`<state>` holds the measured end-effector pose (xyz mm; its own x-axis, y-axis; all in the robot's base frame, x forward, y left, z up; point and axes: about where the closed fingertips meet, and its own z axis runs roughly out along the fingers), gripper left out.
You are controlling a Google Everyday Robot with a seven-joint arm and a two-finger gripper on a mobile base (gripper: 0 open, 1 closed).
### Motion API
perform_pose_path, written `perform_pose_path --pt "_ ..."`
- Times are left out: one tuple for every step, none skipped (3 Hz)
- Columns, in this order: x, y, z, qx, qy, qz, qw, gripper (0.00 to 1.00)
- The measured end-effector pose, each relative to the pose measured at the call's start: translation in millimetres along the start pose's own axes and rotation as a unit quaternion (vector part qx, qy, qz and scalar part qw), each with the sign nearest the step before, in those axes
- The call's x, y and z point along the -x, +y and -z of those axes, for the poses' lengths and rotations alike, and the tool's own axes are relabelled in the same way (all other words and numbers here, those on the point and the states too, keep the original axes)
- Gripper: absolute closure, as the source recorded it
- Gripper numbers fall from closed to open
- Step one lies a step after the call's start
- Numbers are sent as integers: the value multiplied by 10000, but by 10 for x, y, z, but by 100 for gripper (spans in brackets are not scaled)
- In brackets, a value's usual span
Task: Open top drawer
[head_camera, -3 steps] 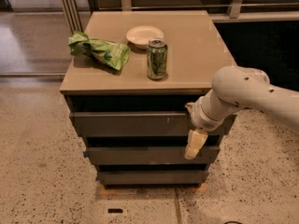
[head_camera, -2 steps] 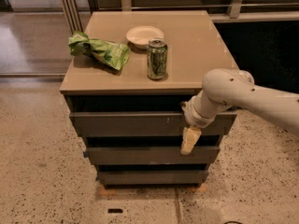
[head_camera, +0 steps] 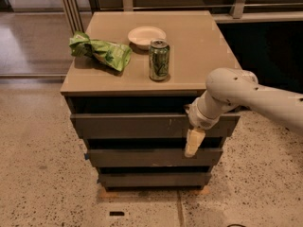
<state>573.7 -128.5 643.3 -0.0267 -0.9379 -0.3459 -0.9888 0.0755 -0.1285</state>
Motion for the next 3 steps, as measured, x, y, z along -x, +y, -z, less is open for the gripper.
perform_pose_path --pt "-47 60 -27 404 25 -167 9990 0" --pt "-66 160 4 786 61 -264 9965 0" --pt "-32 380 194 1186 96 -265 9925 0"
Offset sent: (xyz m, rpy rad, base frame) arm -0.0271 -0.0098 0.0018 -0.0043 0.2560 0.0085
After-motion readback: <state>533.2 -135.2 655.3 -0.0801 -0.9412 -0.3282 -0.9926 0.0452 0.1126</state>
